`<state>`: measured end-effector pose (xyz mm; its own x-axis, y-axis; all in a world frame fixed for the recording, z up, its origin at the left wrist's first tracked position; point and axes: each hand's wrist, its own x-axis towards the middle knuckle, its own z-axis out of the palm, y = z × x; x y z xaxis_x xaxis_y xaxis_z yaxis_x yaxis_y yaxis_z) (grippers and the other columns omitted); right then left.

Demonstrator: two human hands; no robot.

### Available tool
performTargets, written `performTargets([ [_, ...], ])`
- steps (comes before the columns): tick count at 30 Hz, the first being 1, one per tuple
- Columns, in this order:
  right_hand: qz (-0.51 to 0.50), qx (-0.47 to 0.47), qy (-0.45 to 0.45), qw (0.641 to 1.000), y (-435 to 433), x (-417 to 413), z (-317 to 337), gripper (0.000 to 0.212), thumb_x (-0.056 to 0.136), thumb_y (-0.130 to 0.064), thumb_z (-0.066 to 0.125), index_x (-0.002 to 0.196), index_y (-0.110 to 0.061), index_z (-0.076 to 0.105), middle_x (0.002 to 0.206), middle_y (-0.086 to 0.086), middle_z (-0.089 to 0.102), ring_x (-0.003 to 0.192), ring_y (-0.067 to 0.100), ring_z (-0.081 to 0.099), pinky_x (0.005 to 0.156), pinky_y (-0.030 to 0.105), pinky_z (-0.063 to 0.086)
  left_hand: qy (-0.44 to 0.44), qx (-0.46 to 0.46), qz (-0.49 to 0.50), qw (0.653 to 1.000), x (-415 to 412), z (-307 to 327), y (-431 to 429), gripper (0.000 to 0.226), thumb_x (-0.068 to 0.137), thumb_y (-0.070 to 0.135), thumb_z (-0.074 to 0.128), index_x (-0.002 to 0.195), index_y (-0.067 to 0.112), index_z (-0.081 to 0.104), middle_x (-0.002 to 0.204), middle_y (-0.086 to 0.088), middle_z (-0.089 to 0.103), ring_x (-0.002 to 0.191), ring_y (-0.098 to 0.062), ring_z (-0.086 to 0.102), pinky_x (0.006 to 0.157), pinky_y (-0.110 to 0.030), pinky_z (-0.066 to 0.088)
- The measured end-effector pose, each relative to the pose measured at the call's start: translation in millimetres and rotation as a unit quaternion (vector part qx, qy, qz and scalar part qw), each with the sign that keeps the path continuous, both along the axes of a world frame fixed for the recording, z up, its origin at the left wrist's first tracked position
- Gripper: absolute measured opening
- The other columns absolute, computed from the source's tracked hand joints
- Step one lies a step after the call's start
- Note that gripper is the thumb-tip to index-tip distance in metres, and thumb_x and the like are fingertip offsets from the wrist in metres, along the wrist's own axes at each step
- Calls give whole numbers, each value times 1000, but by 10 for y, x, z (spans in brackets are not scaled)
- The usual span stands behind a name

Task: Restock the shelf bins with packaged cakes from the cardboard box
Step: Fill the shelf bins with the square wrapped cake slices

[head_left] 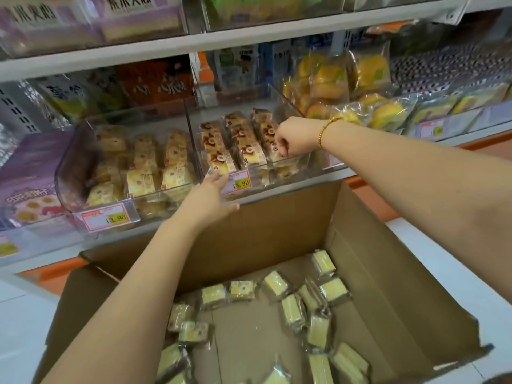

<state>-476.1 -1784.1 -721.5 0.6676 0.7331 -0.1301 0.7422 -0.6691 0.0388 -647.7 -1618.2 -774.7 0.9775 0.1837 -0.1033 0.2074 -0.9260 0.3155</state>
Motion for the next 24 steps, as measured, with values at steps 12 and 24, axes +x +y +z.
performTargets([
  [12, -44, -119, 30, 992, 127, -119, 197, 27, 90, 3, 47, 107, -5, 66, 108, 5, 64, 84, 18, 54, 71, 27, 46, 5, 14, 7, 1000, 16, 14, -4, 78, 92, 35, 61, 154, 24, 15, 162, 2, 4, 146, -20, 18, 116, -35, 22],
  [24, 11, -41, 113, 993, -95, -824, -1575, 17, 91, -32, 57, 85, -17, 50, 91, 3, 61, 88, 23, 59, 74, 32, 49, -119, -166, 172, 964, -589, -1380, -159, 25, 95, 32, 54, 77, 17, 61, 82, 4, 58, 73, -8, 54, 64, -17, 38],
])
